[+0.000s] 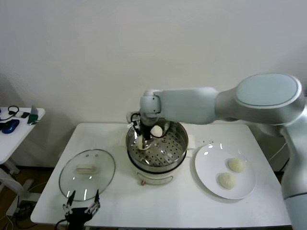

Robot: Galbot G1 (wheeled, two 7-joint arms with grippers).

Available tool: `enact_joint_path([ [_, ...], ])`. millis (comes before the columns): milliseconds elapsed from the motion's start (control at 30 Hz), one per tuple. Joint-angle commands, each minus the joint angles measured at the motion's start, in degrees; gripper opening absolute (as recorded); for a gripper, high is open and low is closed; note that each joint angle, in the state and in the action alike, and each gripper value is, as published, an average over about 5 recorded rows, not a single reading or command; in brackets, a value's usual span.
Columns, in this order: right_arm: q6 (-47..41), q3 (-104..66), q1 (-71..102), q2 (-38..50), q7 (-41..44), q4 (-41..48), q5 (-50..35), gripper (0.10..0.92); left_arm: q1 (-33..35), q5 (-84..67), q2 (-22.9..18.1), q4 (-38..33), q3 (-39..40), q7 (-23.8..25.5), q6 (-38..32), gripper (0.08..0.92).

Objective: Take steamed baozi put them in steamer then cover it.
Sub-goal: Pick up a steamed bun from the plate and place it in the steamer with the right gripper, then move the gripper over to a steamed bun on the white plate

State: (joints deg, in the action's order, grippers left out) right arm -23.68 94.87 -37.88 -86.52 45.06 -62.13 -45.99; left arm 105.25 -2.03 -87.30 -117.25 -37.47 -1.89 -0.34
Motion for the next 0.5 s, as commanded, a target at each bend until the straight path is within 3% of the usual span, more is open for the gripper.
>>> enact_joint_path([
  [33,0.3,-0.6,4.1,-3.4,-1.0,5.7,2.0,0.655,0.1,0.0,0.0,0.0,0.0,0.0,-0.1,0.823],
  [267,2.7,-0.4,-4.8,4.4,2.4,-4.8,-0.4,0.786,0.4,0.2,-0.1,-0.5,0.3,-0.1,-0.1,0.823],
  [500,9.0,12.4,-24.5,26.0,12.0,-20.9,-1.0,0.822,0.7,0.6,-0.1,-1.2,0.6,-0.1,0.0,0.823],
])
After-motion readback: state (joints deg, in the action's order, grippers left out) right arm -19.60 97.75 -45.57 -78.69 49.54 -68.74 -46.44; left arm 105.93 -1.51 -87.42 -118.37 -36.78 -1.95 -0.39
